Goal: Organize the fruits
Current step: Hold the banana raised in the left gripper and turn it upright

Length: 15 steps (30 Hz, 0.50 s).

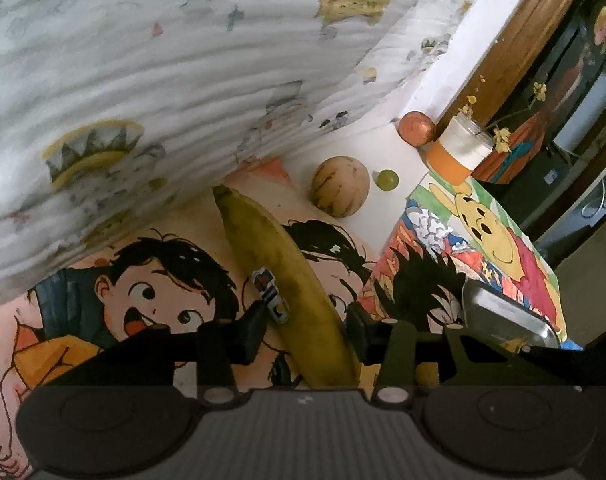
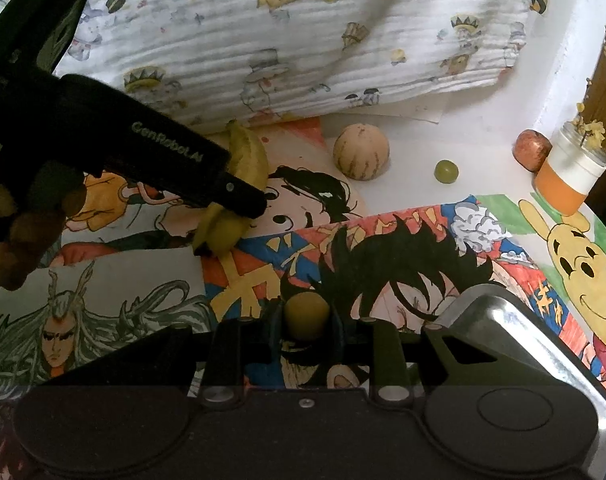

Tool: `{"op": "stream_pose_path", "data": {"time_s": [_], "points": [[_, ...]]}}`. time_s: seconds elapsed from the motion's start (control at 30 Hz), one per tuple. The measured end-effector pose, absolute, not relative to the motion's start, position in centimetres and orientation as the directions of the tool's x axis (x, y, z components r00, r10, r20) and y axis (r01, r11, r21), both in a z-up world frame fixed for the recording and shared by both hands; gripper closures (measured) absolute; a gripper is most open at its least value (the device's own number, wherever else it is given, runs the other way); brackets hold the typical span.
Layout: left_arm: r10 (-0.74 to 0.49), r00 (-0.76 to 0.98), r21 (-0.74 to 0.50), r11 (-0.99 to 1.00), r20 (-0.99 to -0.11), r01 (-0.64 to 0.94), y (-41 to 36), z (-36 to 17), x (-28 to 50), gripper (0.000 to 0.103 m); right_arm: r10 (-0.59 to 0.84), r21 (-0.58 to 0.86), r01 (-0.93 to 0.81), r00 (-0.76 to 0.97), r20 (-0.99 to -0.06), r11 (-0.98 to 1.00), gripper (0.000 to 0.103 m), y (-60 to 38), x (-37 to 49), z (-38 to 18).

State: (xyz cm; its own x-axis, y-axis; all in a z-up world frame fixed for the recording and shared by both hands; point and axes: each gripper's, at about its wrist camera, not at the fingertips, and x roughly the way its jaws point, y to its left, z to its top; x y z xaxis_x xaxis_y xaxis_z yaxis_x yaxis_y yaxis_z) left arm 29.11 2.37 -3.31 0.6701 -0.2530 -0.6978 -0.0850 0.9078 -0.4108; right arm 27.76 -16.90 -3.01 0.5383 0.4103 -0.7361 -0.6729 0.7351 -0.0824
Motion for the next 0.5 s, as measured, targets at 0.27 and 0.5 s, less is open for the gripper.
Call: {"op": "stream_pose_path", "data": {"time_s": [0.27, 0.5], "points": [[-0.232, 0.675, -0.425, 0.895, -0.701, -0.133, 2.5, -3.4, 29.4, 0.057, 0.403, -0.089, -0.655, 0.559, -0.724, 0.750, 0.076, -16.8, 27.7, -2.9], [-0.243, 0.679, -0.433, 0.893, -0.692, -0.121, 2.5, -3.4, 28.4, 0.063, 0.410, -0.092, -0.636, 0.593, -0.693, 0.766, 0.076, -17.3, 26.9, -2.6]]}}
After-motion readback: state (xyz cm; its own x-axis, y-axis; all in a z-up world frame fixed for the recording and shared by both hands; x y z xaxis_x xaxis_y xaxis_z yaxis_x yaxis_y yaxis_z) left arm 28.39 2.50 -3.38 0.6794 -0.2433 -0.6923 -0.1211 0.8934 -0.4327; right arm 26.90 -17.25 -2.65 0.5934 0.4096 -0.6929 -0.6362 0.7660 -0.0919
